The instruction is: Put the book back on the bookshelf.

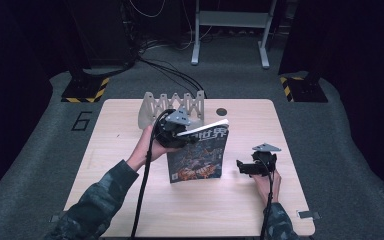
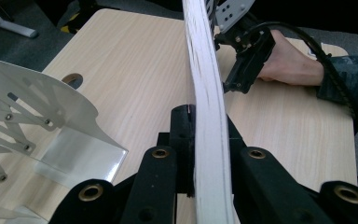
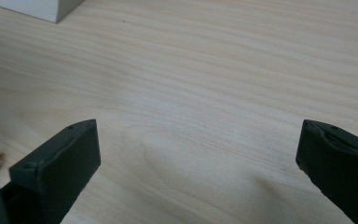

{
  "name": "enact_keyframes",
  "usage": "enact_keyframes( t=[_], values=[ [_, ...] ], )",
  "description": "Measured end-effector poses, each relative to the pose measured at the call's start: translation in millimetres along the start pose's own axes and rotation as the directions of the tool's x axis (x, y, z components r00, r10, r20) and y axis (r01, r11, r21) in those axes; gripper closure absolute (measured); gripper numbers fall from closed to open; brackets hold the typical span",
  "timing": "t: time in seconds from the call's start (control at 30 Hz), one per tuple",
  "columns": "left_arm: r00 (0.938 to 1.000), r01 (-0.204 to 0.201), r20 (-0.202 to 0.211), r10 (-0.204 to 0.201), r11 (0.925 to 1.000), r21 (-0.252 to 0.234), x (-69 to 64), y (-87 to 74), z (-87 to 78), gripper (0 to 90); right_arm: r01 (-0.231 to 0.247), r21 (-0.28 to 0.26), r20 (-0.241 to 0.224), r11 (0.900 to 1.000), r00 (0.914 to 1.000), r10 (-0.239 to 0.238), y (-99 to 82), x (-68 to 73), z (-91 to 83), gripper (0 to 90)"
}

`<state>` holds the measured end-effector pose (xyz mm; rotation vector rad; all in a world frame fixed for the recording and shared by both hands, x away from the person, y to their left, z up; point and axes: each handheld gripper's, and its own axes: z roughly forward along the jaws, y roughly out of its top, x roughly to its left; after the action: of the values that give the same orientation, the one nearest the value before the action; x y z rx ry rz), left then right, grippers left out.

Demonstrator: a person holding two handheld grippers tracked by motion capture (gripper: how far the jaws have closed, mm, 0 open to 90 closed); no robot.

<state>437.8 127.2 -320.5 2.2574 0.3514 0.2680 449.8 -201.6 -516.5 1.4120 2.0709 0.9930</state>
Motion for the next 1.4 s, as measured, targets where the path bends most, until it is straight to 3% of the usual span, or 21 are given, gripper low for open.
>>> enact_keyframes(
  t=[0.33, 0.37, 0.47, 0.53, 0.73, 0.8, 1.13, 1.17, 1.23, 1.4],
  values=[
    [0.9999, -0.016, -0.005, 0.016, 0.9998, 0.009, -4.0, 6.3, -0.7, 81.9, -0.004, 0.018, 0.015, 0.9998, 0.9999, 0.004, -4.2, -6.2, 10.9, 0.0],
    [0.9998, -0.020, -0.004, 0.020, 0.9997, 0.010, -4.2, 7.6, -1.5, 81.9, -0.025, 0.020, 0.020, 0.9995, 0.9995, 0.025, -4.0, -4.4, 11.1, 0.1],
    [0.9996, -0.024, -0.011, 0.024, 0.9997, 0.009, -5.8, 11.4, -3.6, 82.0, 0.009, 0.029, 0.032, 0.9995, 0.9995, -0.010, -3.9, -3.4, 12.5, 0.8],
    [0.9992, -0.026, -0.028, 0.027, 0.9996, 0.009, -6.4, 14.0, -5.0, 82.0, 0.010, 0.034, 0.036, 0.9994, 0.9993, -0.011, -3.4, -1.6, 13.4, 1.2],
    [0.9994, -0.025, -0.024, 0.025, 0.9997, 0.004, -7.2, 20.6, -11.6, 82.0, 0.002, 0.043, 0.041, 0.9991, 0.9991, -0.003, -3.0, -0.3, 14.7, 2.7],
    [0.9990, -0.038, -0.023, 0.038, 0.9992, 0.009, -5.6, 21.9, -14.2, 82.0, 0.027, 0.052, 0.036, 0.9983, 0.9990, -0.028, -3.3, -2.0, 14.3, 2.8],
    [0.9983, -0.013, -0.056, 0.013, 0.9998, 0.015, 3.2, 17.4, -27.7, 82.0, -0.008, 0.054, 0.045, 0.9985, 0.9990, 0.005, -2.5, -1.1, 15.3, 2.7],
    [0.9976, -0.003, -0.070, 0.004, 1.0000, 0.007, 3.8, 16.2, -29.3, 82.0, 0.012, 0.058, 0.043, 0.9982, 0.9990, -0.015, -2.8, -2.6, 15.4, 2.5],
    [0.9975, 0.007, -0.071, -0.006, 0.9999, 0.009, 7.0, 14.2, -34.8, 82.0, -0.007, 0.055, 0.042, 0.9985, 0.9991, 0.005, -2.3, -2.4, 16.3, 2.4],
    [0.9938, 0.040, -0.104, -0.040, 0.9992, -0.003, 14.6, 8.4, -48.5, 82.0, -0.005, 0.058, 0.041, 0.9983, 0.9991, 0.003, -1.8, -2.8, 17.0, 1.8]
  ],
)
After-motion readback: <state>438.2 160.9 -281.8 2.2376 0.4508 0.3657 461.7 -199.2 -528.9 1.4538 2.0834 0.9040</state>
